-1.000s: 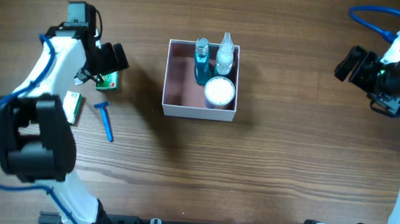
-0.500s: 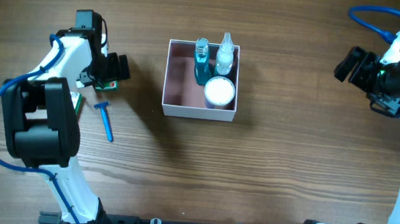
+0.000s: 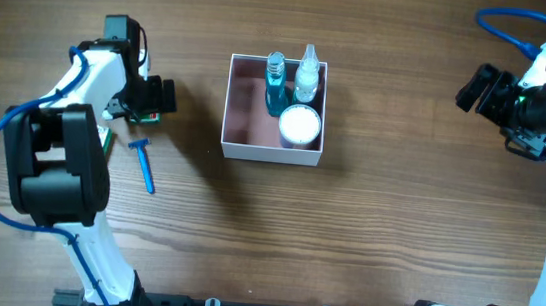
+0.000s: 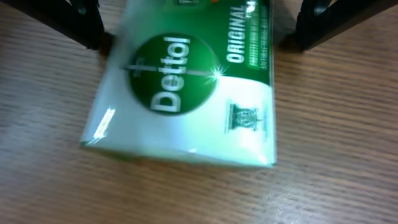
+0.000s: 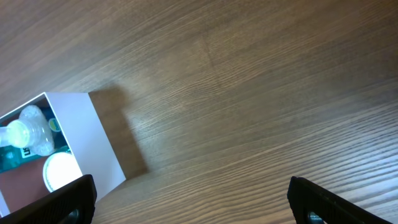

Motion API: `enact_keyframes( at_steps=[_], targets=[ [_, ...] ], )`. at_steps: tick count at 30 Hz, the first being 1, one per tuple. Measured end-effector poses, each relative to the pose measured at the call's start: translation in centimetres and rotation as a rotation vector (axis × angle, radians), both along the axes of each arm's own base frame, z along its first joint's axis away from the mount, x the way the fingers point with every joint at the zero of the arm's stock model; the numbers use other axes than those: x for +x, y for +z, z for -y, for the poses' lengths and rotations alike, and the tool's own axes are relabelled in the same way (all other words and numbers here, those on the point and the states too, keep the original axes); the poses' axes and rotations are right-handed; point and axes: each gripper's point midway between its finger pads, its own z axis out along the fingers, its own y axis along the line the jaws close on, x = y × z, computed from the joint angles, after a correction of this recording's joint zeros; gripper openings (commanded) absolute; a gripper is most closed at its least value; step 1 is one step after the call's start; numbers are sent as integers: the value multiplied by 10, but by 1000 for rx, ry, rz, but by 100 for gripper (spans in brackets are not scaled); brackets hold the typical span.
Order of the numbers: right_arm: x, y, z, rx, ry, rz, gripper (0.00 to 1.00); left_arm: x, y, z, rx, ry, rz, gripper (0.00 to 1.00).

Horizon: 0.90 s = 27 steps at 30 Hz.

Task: Pack container
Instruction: 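Lower the left gripper onto the green Dettol soap bar and grasp it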

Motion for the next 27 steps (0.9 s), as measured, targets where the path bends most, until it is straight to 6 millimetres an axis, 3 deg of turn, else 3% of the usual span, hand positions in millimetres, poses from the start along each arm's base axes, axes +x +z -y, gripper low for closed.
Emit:
enact_keyframes(
  at_steps=[4,9,14,19,27],
  targets=[
    [0,0,0,0,0,-2,100,0,0,-1,5,-4,-9,99],
    [0,0,0,0,0,-2,100,1,0,-1,5,-8,-8,89],
    [0,0,0,0,0,-2,100,1,0,-1,5,-8,-6,63],
    [0,0,0,0,0,-2,100,2,0,-1,7,-13,-1,57],
    [0,0,0,0,0,-2,100,3,0,-1,7,-15,1,57]
  ],
)
